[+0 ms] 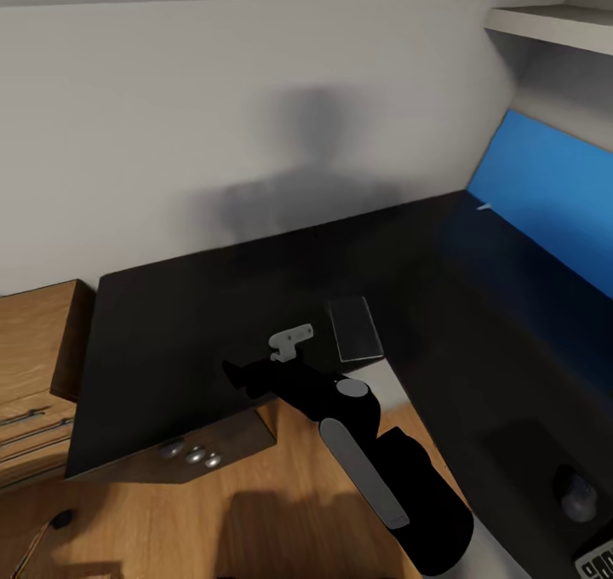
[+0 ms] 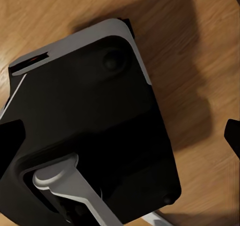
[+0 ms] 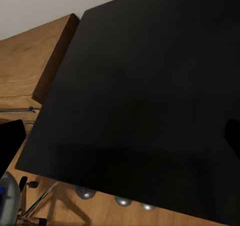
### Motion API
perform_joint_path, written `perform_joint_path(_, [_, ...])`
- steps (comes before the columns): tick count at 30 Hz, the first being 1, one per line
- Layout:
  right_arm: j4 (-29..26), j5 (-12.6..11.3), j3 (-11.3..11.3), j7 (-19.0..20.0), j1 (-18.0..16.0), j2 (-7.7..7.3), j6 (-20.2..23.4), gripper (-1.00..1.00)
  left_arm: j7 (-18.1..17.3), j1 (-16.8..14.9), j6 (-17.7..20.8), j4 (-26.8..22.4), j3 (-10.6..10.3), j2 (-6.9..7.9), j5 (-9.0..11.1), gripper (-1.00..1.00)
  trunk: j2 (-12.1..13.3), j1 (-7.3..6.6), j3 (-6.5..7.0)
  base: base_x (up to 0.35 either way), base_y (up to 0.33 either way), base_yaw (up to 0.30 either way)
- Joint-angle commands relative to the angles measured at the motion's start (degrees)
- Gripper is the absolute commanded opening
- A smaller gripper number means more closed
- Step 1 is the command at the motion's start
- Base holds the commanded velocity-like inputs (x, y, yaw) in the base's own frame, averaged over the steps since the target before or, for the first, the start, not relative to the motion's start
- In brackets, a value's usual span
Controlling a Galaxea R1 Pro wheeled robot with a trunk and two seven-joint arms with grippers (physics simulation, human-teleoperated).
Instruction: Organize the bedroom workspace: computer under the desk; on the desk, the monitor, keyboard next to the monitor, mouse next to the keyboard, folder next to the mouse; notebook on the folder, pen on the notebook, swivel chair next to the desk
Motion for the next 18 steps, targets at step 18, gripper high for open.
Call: perform_joint_path(18, [-0.1, -0.5, 2.0, -1.0, -0.1, 0.08, -1.2, 1.00, -0.2, 0.0, 0.5, -0.1, 0.2, -0.04, 0.1, 1.00, -7.3, 3.98, -1.79, 0.000, 0.000, 0.186])
